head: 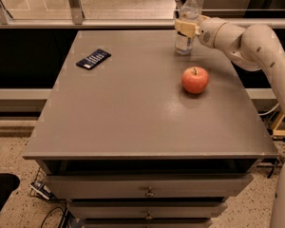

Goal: Pick blue plastic bottle

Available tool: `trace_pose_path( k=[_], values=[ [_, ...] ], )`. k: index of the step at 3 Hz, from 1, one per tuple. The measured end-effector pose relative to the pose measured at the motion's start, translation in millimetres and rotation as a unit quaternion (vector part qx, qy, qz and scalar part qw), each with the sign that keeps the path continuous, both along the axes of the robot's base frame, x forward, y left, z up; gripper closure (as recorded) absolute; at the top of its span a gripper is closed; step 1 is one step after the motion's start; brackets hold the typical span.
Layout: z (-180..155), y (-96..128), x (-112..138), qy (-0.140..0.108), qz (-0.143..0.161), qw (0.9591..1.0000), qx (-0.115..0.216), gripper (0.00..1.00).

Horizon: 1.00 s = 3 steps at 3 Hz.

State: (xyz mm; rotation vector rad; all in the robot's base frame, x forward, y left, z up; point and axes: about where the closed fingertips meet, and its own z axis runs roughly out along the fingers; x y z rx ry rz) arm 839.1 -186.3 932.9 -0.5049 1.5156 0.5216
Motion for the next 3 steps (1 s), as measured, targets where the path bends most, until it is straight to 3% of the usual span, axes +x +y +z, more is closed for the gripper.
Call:
trace_pose_path(
  k=[1,3],
  values=[
    [27,1,-14,-0.004,0.013,0.9998,0.011,1.0],
    [107,3,-67,-0.034,0.061,0.9975,0.014,1.0]
  ],
)
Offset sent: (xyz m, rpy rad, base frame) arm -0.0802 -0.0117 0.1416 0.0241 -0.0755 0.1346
